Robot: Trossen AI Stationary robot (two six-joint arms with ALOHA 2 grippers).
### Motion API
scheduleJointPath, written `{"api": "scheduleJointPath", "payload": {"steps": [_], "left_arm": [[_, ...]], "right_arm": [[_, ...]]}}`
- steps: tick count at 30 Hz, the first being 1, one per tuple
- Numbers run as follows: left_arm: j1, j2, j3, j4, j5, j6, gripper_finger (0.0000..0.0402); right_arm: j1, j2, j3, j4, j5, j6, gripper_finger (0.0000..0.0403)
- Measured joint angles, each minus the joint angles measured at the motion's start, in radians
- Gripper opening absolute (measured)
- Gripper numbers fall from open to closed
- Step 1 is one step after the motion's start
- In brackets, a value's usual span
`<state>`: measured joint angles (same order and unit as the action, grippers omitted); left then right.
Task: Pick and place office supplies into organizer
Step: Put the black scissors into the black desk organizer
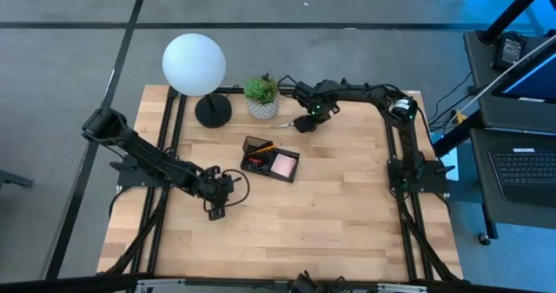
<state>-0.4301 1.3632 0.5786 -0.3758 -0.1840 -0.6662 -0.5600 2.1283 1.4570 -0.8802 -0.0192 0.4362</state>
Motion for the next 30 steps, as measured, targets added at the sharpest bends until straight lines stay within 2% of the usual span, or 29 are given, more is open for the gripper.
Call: {"api": "scheduleJointPath", "payload": {"steps": [4, 13, 18, 20, 26, 30], "left_arm": [[0.000, 0.000, 0.000, -0.002, 0.001, 0.000, 0.0097], [0.000, 0.000, 0.000, -0.002, 0.003, 0.000, 0.0097], [0.000, 0.000, 0.000, -0.002, 0.004, 0.000, 0.0097], [0.000, 0.000, 0.000, -0.002, 0.004, 0.000, 0.0097], [0.000, 0.000, 0.000, -0.002, 0.004, -0.001, 0.0097], [0.000, 0.000, 0.000, -0.002, 0.004, -0.001, 0.0097]], "right_arm": [[0.004, 0.013, 0.002, -0.005, 0.003, -0.006, 0.0134], [0.007, 0.014, 0.000, 0.002, -0.001, -0.056, 0.0052], [0.009, 0.014, 0.000, 0.002, -0.001, -0.210, 0.0022], [0.012, 0.014, 0.000, 0.002, 0.012, -0.285, 0.0018], [0.019, 0.012, -0.001, 0.003, 0.037, -0.320, 0.0018], [0.043, -0.010, -0.010, 0.015, 0.126, -0.369, 0.0017]]}}
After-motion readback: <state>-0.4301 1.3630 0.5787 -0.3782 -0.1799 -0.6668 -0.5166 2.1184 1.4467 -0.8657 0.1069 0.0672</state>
